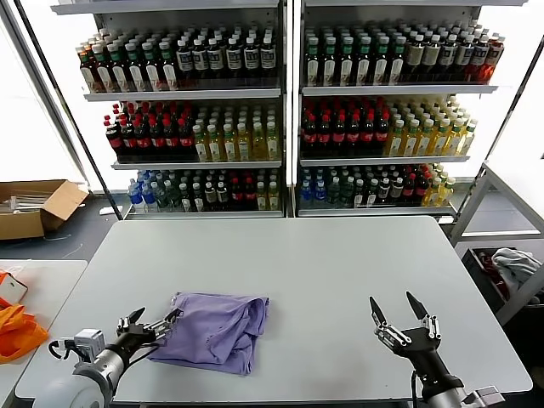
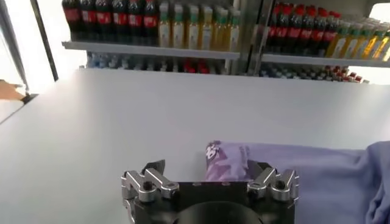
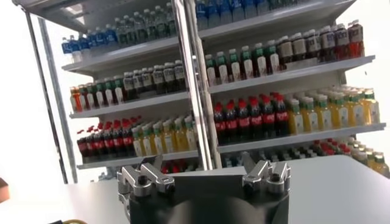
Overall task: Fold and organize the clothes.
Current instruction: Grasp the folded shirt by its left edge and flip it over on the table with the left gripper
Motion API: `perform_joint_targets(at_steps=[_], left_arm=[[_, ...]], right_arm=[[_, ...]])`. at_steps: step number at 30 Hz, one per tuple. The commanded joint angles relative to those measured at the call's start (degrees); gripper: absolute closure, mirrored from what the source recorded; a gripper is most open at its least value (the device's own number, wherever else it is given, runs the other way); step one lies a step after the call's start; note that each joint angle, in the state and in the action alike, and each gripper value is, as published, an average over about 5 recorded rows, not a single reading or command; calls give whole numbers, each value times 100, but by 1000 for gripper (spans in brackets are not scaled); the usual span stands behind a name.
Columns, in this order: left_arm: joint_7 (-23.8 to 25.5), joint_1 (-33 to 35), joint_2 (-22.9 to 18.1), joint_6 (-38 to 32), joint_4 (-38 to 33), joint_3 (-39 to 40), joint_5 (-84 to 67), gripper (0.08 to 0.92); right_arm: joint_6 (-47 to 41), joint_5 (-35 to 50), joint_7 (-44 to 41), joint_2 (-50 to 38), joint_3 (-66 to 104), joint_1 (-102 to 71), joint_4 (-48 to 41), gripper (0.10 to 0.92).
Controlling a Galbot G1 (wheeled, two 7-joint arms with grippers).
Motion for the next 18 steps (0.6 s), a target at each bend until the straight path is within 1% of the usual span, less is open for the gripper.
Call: perform_joint_targets(at_steps=[1,3,5,13,18], left_arm=[[32,-17,-13,37,335,228,-219,187],[48,-5,-30,41,328,274,-207,215],[46,-13,-50,39,343,304,-197,260],[19,13,-37,-48,318,269,-216,502],[1,106,-89,-148,226,101,-290,641]], right_arm=[[13,20,9,11,66,-34,12,203],[16,20,9,26,53,-33,8,203],[18,20,8,34,41,-30,10,203],[47,32,3,19,36,-50,10,203],[58,33,-1,29,6,-29,2,203]])
